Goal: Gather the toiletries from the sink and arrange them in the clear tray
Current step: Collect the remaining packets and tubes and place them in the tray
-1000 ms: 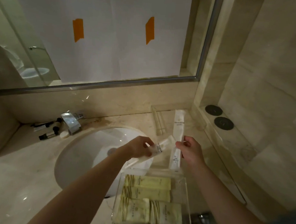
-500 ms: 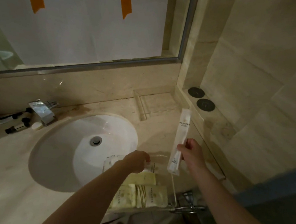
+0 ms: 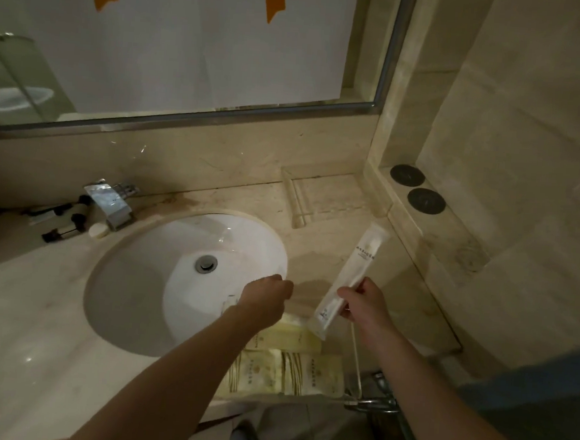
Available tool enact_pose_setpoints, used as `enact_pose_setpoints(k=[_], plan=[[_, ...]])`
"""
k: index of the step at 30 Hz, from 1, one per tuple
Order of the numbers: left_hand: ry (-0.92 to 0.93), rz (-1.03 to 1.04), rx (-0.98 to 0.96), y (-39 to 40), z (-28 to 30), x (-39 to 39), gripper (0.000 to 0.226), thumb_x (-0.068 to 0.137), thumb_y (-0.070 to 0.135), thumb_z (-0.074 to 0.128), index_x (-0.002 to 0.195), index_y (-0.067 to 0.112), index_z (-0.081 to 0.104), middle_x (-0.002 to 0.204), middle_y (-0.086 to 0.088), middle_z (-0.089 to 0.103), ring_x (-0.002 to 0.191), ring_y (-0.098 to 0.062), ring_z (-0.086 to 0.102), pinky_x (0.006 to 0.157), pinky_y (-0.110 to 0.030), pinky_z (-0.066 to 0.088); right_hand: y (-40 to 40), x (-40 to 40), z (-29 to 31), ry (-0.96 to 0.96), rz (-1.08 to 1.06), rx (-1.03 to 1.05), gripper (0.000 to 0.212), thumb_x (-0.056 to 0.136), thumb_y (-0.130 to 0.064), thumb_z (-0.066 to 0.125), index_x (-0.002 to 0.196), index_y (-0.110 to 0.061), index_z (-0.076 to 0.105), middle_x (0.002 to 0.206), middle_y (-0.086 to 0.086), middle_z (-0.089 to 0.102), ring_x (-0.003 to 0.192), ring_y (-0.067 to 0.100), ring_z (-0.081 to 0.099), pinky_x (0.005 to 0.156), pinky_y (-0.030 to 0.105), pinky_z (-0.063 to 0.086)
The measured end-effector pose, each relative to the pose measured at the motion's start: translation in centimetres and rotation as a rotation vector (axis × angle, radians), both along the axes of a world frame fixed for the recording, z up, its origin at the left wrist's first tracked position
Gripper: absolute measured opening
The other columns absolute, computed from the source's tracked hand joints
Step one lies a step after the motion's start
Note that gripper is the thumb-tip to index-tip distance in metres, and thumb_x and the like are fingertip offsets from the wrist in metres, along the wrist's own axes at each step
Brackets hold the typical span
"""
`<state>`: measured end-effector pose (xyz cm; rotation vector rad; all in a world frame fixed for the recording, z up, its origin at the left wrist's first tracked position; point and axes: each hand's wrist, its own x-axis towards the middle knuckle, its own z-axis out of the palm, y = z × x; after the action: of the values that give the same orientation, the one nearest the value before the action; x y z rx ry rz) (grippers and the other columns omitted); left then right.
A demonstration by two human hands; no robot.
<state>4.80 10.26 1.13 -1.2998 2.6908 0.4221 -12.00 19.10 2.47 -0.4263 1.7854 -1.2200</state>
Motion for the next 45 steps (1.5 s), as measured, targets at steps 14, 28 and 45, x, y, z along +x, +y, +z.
enact_pose_setpoints(k=[14, 28, 45], plan=[[-0.150, -0.021, 0.167, -0.3, -0.1, 4.1, 0.040, 0.085, 0.002, 0.044, 0.117, 0.016, 0.064, 0.118, -0.006, 0.059, 0.111, -0.024, 0.057, 0.092, -0.035, 0.050, 1.8, 6.1, -2.4, -0.314, -0.079, 0.113, 0.019, 0.087, -0.006, 0.058, 0.106, -0.007, 0.058, 0.093, 0.014, 0.067, 0.080, 0.025, 0.063, 0.079, 0.039, 0.055], [-0.078, -0.123, 0.193, 0.5, 0.8, 7.9, 0.034, 0.091, 0.029, 0.054, 0.123, 0.021, 0.057, 0.123, -0.008, 0.052, 0.115, -0.026, 0.051, 0.092, -0.038, 0.046, 1.8, 11.2, -2.3, -0.730, -0.302, 0.184, 0.008, 0.085, 0.008, 0.061, 0.093, 0.010, 0.061, 0.089, 0.024, 0.063, 0.072, 0.031, 0.065, 0.038, 0.030, 0.055], [-0.110, -0.021, 0.101, 1.1, -1.0, 8.4, 0.056, 0.089, 0.041, 0.057, 0.137, 0.019, 0.040, 0.138, -0.012, 0.041, 0.124, -0.030, 0.045, 0.099, -0.043, 0.046, 1.1, 8.9, -2.0, -0.309, -0.063, 0.267, 0.010, 0.090, 0.002, 0.053, 0.100, 0.002, 0.057, 0.066, 0.017, 0.058, 0.048, 0.022, 0.054, 0.037, 0.023, 0.047]])
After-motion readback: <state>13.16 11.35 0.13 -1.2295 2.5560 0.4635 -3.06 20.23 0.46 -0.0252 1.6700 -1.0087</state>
